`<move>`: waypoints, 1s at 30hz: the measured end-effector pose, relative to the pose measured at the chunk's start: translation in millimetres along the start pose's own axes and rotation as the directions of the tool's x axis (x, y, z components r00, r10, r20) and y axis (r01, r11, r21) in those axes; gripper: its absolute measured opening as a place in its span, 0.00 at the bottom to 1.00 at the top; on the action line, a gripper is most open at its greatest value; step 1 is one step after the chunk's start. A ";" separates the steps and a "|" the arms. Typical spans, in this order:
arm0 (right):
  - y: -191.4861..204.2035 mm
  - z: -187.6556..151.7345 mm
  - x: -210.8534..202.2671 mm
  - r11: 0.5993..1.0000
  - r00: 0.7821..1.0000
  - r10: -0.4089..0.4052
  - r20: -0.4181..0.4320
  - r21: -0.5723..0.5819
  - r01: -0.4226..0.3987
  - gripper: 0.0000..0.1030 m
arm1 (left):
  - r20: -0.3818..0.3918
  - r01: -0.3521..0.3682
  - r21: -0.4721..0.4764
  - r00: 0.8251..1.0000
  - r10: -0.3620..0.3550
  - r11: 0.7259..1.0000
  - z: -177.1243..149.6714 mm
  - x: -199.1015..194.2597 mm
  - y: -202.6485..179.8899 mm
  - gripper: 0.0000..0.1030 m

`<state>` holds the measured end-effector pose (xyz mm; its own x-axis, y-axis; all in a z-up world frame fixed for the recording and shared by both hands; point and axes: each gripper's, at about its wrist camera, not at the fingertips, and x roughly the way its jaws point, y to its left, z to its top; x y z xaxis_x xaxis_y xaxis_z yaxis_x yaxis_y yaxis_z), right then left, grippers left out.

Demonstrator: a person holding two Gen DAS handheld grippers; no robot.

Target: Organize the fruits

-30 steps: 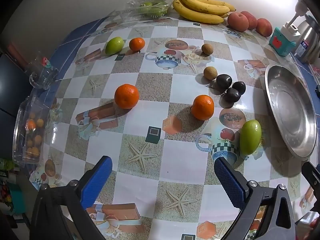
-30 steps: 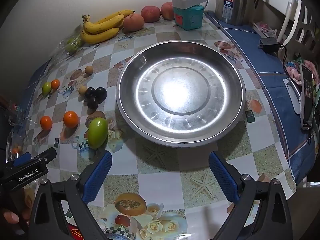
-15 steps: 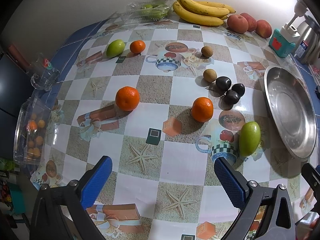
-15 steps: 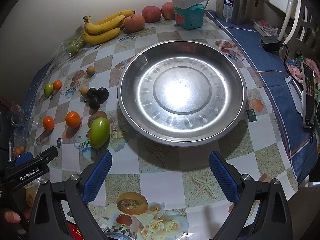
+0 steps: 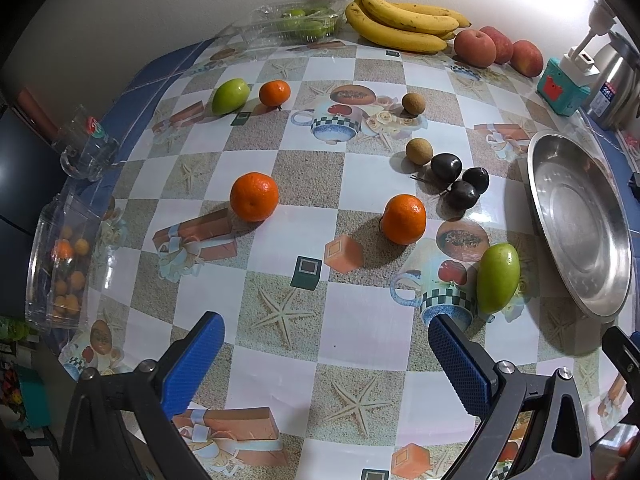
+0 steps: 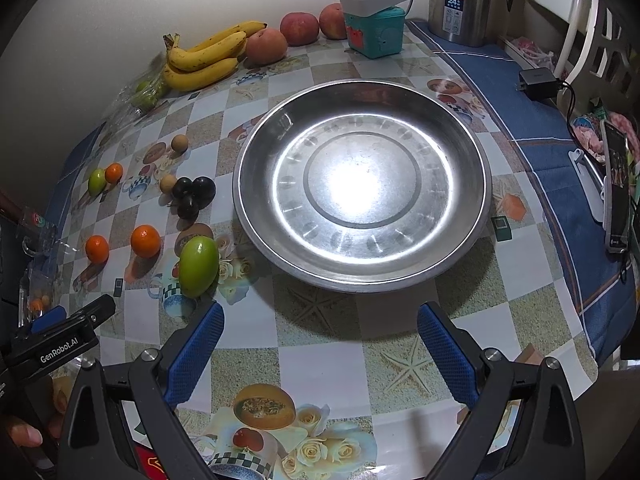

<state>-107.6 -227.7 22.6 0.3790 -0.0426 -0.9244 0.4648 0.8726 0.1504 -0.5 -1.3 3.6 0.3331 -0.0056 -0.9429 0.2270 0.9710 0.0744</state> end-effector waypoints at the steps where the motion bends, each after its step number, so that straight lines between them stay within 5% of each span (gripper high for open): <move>1: -0.2 0.0 0.0 1.000 1.000 0.000 -0.001 -0.001 0.000 0.95 | 0.000 0.002 -0.001 1.000 -0.002 1.000 0.2 -0.1 -0.2 1.00; 23: 1.2 0.9 1.0 1.000 1.000 -0.012 -0.004 -0.008 0.012 0.95 | -0.034 0.028 -0.011 0.999 -0.029 1.000 2.1 0.1 3.3 1.00; 26: 3.4 3.2 -4.0 1.000 1.000 0.013 0.024 -0.010 -0.013 0.95 | 0.006 -0.014 0.009 1.000 0.014 1.000 8.3 -2.8 -3.0 1.00; 30: 8.6 13.1 -12.9 0.999 0.996 0.050 0.078 0.000 -0.050 0.95 | 0.061 0.015 0.005 0.998 -0.015 1.000 22.0 -9.2 -7.2 1.00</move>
<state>-98.0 -226.0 40.4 0.4632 -0.0371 -0.8855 0.4455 0.8735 0.1965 14.9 -13.4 18.9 0.3850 -0.0348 -0.9222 0.2362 0.9697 0.0620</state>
